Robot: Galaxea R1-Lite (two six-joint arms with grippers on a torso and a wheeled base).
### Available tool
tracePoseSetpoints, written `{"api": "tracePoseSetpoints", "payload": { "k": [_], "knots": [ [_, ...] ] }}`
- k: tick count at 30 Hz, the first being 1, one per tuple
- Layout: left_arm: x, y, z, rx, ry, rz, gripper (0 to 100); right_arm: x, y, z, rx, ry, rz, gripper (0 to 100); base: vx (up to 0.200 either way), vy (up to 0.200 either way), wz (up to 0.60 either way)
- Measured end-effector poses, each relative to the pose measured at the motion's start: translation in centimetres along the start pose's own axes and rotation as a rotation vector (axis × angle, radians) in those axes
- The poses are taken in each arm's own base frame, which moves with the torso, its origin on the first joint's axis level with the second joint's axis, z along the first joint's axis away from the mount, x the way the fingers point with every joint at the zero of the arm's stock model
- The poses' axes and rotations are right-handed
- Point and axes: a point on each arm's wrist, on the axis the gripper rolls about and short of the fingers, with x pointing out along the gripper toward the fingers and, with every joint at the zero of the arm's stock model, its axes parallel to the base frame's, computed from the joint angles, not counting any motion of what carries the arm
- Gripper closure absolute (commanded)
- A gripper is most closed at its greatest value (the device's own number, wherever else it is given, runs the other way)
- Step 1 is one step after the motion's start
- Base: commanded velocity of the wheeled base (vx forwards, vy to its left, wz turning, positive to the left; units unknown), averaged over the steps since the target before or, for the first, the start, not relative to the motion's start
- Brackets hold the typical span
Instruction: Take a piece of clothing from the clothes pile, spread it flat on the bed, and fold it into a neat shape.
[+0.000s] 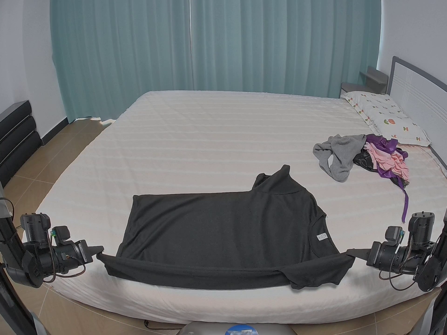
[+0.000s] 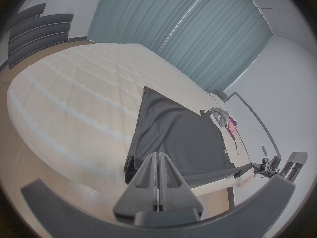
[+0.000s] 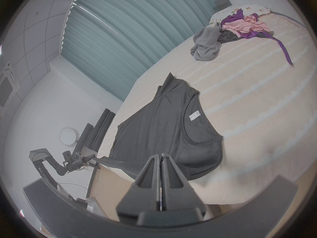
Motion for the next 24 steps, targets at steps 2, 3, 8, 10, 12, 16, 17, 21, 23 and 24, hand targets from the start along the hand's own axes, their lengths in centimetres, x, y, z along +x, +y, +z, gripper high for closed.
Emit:
{"api": "tracePoseSetpoints", "payload": {
  "k": [2, 3, 8, 10, 12, 16, 17, 21, 23, 24],
  "knots": [
    [0.2, 0.0, 0.3, 0.003, -0.007, -0.003, 100, 0.1, -0.1, 0.0, 0.001, 0.002, -0.001, 100, 0.0, 0.0, 0.0],
    [0.4, 0.1, 0.4, 0.002, -0.008, -0.005, 100, 0.3, -0.2, 0.1, 0.0, 0.001, -0.001, 100, 0.0, 0.0, 0.0],
    [1.5, 0.2, 1.1, -0.007, -0.011, -0.015, 100, 1.4, -0.6, 0.5, -0.003, 0.001, 0.0, 100, 0.0, 0.0, 0.0],
    [2.1, 0.2, 1.3, -0.011, -0.011, -0.02, 100, 1.9, -0.8, 0.7, -0.003, 0.003, 0.0, 100, 0.0, 0.0, 0.0],
    [2.7, 0.2, 1.5, -0.013, -0.008, -0.024, 100, 2.6, -1.1, 1.0, -0.003, 0.004, 0.0, 100, 0.0, 0.0, 0.0],
    [4.1, 0.2, 1.6, -0.008, 0.008, -0.029, 100, 3.9, -1.8, 1.4, -0.002, 0.007, -0.001, 100, 0.0, 0.0, 0.0],
    [4.4, 0.2, 1.7, -0.006, 0.009, -0.027, 100, 4.2, -1.9, 1.5, -0.002, 0.008, -0.001, 100, 0.0, 0.0, 0.0],
    [5.7, 0.6, 1.9, -0.006, 0.009, -0.006, 100, 5.5, -2.6, 1.9, -0.003, 0.008, 0.001, 100, 0.0, 0.0, 0.0],
    [6.3, 0.8, 1.9, -0.006, 0.011, 0.0, 100, 6.1, -2.9, 2.1, -0.004, 0.008, 0.001, 100, 0.0, 0.0, 0.0],
    [6.5, 0.9, 1.9, -0.007, 0.013, 0.002, 100, 6.4, -3.0, 2.1, -0.003, 0.008, 0.001, 100, 0.0, 0.0, 0.0]
  ]
}}
